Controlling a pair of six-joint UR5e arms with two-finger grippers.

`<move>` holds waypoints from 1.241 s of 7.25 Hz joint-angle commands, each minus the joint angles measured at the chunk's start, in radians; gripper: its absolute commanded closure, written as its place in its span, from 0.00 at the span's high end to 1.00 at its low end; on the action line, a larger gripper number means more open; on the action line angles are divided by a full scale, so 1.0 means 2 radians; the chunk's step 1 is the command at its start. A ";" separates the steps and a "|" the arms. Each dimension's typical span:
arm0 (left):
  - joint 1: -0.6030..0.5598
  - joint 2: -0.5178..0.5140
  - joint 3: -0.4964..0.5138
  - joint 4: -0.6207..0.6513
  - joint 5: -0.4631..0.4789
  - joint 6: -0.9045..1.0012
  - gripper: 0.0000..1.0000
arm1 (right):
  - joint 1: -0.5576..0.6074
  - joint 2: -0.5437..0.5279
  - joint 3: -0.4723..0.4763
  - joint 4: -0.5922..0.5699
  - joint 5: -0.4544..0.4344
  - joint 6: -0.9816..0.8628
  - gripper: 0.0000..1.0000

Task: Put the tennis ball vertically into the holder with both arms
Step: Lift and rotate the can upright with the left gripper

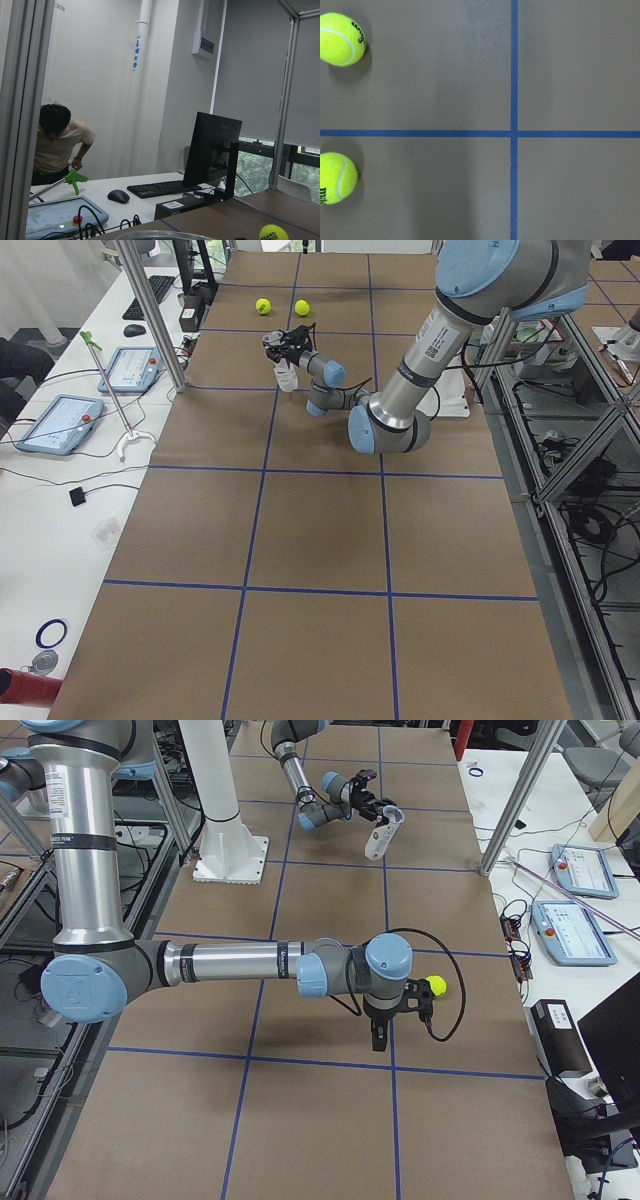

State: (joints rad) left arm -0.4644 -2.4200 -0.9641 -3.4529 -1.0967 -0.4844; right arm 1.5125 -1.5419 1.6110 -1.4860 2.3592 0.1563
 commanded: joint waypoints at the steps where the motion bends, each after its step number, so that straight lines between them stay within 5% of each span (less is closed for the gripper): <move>1: 0.005 0.000 0.003 0.001 -0.002 0.000 0.70 | 0.000 -0.001 0.001 0.000 -0.001 0.001 1.00; 5: 0.017 -0.001 -0.002 -0.001 0.006 0.000 0.85 | 0.000 -0.001 0.001 0.000 -0.001 0.001 1.00; 9: 0.016 0.002 -0.004 -0.005 0.002 0.000 0.87 | -0.001 -0.001 0.001 0.000 -0.001 0.002 1.00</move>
State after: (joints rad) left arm -0.4321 -2.4184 -0.9710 -3.4628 -1.0920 -0.4847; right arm 1.5122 -1.5432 1.6137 -1.4864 2.3577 0.1590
